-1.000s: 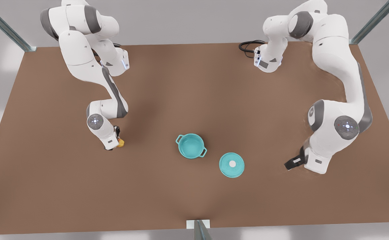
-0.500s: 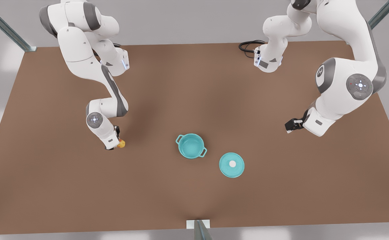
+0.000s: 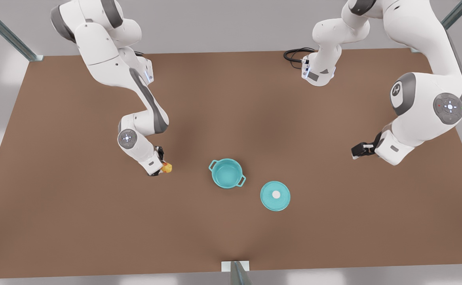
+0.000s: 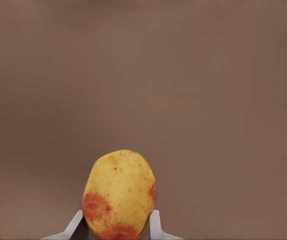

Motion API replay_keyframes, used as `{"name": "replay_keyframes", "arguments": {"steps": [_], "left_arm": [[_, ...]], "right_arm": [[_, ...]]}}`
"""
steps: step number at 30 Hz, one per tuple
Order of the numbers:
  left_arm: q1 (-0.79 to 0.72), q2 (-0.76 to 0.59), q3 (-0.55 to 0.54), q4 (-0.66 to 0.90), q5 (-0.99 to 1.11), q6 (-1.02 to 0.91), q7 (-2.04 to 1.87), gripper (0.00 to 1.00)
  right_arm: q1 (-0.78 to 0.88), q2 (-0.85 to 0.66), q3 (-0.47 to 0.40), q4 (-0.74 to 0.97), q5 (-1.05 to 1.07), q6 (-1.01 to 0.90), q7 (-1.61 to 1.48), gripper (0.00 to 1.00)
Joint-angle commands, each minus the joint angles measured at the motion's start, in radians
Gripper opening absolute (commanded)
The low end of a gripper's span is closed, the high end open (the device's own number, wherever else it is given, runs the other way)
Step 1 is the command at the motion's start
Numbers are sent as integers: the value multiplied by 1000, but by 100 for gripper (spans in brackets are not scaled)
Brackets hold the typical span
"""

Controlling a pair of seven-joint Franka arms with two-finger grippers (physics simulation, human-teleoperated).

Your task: Open the pot lid and put the potato into the pot

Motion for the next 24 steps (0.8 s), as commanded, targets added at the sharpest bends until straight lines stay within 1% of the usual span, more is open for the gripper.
{"name": "replay_keyframes", "arguments": {"steps": [1, 4, 11, 14, 15, 18, 21, 24], "left_arm": [[0, -2, -1, 4, 0, -7, 87, 100], [0, 0, 1, 1, 5, -8, 87, 100], [-14, 18, -7, 5, 8, -17, 85, 100], [-28, 30, -8, 5, 13, -10, 85, 100], [-28, 30, -8, 5, 11, -8, 87, 100], [-48, 32, -8, -1, 2, -19, 73, 100], [-80, 34, -10, -4, 6, -17, 5, 100], [-82, 32, -10, -4, 8, -17, 5, 100]], "right_arm": [[0, 0, 19, 13, 47, -26, 4, 43], [0, 3, 54, 39, 48, -27, 5, 43], [37, 15, 88, 93, 117, -38, 5, 43], [78, 46, 88, 148, 131, -38, 25, 43], [104, 53, 90, 162, 174, -38, 27, 43], [155, 96, 90, 233, 206, -38, 61, 43], [181, 133, 90, 299, 217, -38, 105, 43], [199, 184, 90, 383, 217, -38, 165, 43]]}}
